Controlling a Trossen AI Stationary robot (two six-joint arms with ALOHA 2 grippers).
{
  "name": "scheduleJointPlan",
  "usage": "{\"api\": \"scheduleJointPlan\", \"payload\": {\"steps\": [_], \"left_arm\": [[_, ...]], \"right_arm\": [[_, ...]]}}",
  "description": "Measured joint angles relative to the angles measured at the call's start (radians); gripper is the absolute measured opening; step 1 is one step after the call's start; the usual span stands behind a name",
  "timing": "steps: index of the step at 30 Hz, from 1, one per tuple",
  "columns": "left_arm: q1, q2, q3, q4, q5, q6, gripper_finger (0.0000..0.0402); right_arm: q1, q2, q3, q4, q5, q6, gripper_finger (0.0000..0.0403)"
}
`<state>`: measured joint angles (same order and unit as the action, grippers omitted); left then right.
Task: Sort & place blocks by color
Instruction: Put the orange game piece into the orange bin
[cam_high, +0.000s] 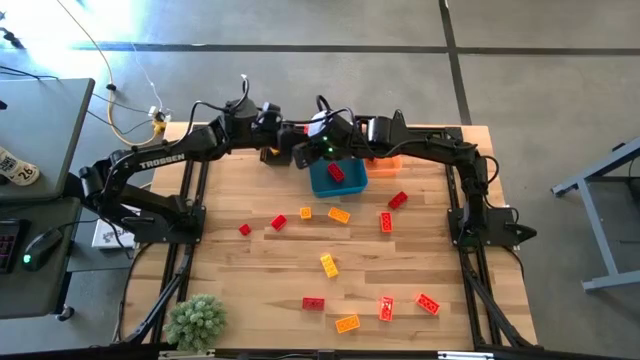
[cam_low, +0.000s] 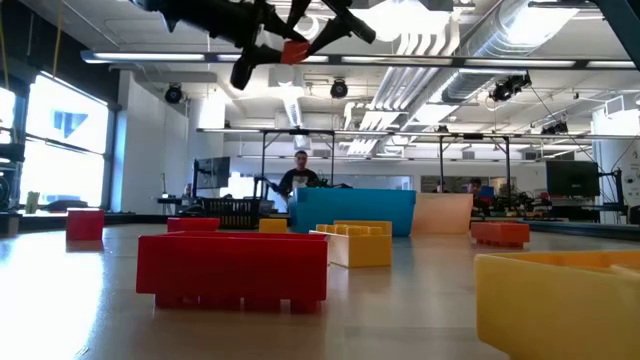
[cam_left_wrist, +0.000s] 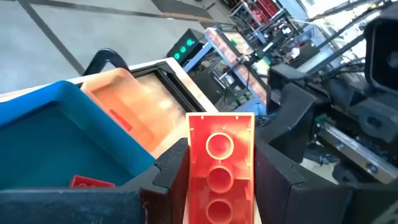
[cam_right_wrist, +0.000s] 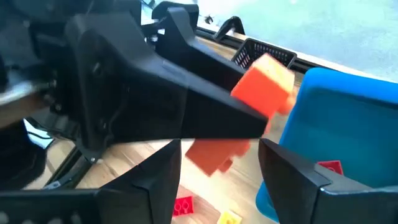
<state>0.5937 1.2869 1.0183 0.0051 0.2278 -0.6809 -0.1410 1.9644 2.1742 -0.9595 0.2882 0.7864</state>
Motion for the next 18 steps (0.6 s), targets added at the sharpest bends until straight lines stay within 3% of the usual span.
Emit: {"api": "scheduleJointPlan", "payload": {"steps": [14, 18], "left_arm": [[-0.042, 0.0, -0.001, 0.051, -0.037, -0.02, 0.0115], [-0.043, 0.0, -0.001, 0.047, -0.052, -0.022, 0.0115]], "right_arm": [[0.001, -0.001, -0.043, 0.059, 0.052, 0.022, 0.0201], [0.001, -0.002, -0.043, 0.055, 0.052, 0.021, 0.0182]]}}
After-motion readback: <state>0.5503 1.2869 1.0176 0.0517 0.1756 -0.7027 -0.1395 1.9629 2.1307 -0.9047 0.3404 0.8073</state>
